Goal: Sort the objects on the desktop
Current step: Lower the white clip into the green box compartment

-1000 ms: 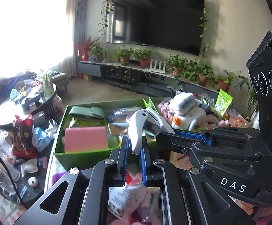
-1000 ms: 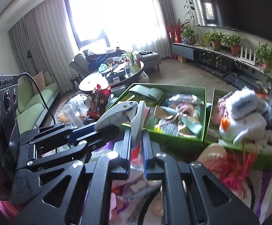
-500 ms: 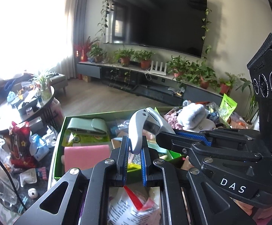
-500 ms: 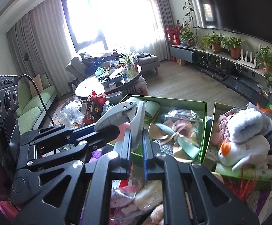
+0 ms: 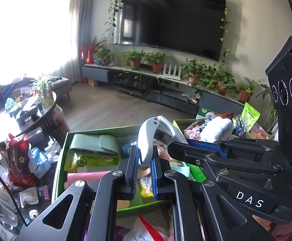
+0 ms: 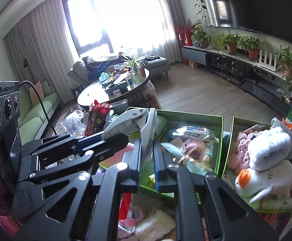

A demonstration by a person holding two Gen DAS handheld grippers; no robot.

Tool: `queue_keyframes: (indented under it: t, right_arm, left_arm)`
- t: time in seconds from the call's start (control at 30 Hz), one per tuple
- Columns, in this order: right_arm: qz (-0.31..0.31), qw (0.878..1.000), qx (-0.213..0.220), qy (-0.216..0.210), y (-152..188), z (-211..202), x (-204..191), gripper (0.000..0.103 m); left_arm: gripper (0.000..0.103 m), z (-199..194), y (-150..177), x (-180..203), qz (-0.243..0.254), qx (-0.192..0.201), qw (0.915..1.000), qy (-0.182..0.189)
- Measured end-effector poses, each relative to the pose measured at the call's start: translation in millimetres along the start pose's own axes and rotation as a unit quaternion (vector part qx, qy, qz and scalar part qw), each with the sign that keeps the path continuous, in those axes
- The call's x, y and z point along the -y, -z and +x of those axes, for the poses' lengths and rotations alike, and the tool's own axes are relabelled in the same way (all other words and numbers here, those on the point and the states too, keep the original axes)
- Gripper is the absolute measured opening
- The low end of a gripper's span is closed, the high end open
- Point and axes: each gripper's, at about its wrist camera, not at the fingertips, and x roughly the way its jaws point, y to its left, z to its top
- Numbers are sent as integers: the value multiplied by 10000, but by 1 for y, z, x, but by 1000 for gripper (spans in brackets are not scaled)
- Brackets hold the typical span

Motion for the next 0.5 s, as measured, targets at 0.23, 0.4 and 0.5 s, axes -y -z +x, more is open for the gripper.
queue_keyframes:
  t: [0.23,0.4,0.5]
  right_arm:
    - [54,9999,-86,-6,-9,21,8,12]
    - [118,9996,-243,0,-12,41,18,12]
    - [126,9994,-324,25,-13,53,24,12]
  left_arm:
    - [10,22,-5,-12,-63,-126,9999,14]
    - [10,45,-6,-20,-128,-286,9995,49]
    - [10,59,-7,-26,-209,-420,9988,103]
